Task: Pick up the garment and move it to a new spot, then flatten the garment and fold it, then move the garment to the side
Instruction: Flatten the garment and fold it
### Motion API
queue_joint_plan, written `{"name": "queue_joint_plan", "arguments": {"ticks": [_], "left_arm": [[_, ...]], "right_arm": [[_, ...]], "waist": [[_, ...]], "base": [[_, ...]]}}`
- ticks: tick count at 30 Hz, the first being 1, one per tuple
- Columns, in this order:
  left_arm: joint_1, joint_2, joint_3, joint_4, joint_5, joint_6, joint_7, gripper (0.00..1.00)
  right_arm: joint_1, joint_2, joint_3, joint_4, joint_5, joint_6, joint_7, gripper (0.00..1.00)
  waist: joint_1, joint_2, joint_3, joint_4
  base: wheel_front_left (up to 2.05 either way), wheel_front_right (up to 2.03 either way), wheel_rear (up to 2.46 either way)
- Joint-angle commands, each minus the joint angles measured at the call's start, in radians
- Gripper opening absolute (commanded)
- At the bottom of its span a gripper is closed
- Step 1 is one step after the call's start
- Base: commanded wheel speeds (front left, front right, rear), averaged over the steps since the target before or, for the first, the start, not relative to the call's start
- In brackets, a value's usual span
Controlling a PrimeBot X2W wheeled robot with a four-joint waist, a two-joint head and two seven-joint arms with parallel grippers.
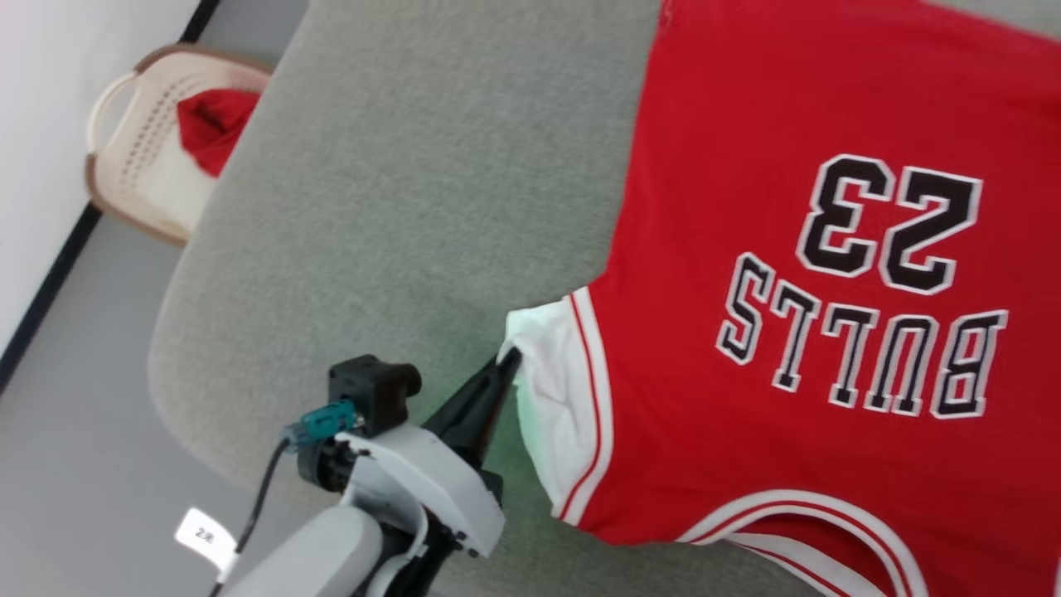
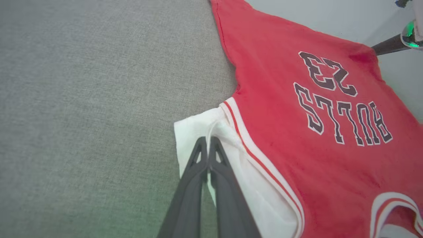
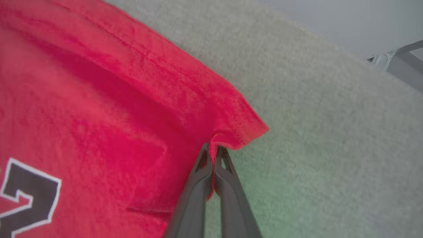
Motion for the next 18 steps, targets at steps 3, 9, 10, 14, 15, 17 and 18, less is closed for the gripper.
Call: {"name": "queue_joint_plan", "arguments": {"ticks": [3, 9, 10, 14, 15, 17, 18], "left_arm": [[0.023, 0.026, 0.014, -0.007, -0.009, 0.016, 0.005, 0.00], [0.050, 0.076, 0.038, -0.037, -0.019, 0.039, 0.019, 0.00], [0.055, 0.082, 0.040, -0.043, -0.020, 0.043, 0.022, 0.00], [0.074, 0.112, 0.054, -0.070, -0.026, 0.062, 0.030, 0.00], [0.079, 0.118, 0.055, -0.075, -0.028, 0.067, 0.031, 0.00], [0.086, 0.130, 0.060, -0.089, -0.027, 0.073, 0.036, 0.00], [0.090, 0.135, 0.063, -0.096, -0.028, 0.080, 0.038, 0.00]], "right_arm": [[0.086, -0.034, 0.028, -0.096, 0.085, 0.000, 0.020, 0.00], [0.263, -0.104, 0.016, -0.313, 0.228, 0.000, 0.020, 0.00], [0.292, -0.116, 0.006, -0.344, 0.245, 0.000, 0.022, 0.00], [0.419, -0.138, -0.043, -0.464, 0.299, 0.000, 0.027, 0.00], [0.449, -0.142, -0.056, -0.493, 0.308, 0.000, 0.028, 0.00], [0.520, -0.148, -0.093, -0.544, 0.324, 0.000, 0.033, 0.00], [0.556, -0.147, -0.114, -0.569, 0.327, 0.000, 0.033, 0.00]], "waist": [[0.0000, 0.0000, -0.071, -0.081], [0.0000, 0.0000, -0.118, -0.151], [0.0000, 0.0000, -0.123, -0.161], [0.0000, 0.0000, -0.143, -0.204], [0.0000, 0.0000, -0.147, -0.213], [0.0000, 0.0000, -0.155, -0.229], [0.0000, 0.0000, -0.158, -0.236]], "base": [[0.00, 0.00, 0.00], [0.00, 0.00, 0.00], [0.00, 0.00, 0.00], [0.00, 0.00, 0.00], [0.00, 0.00, 0.00], [0.00, 0.00, 0.00], [0.00, 0.00, 0.00]]}}
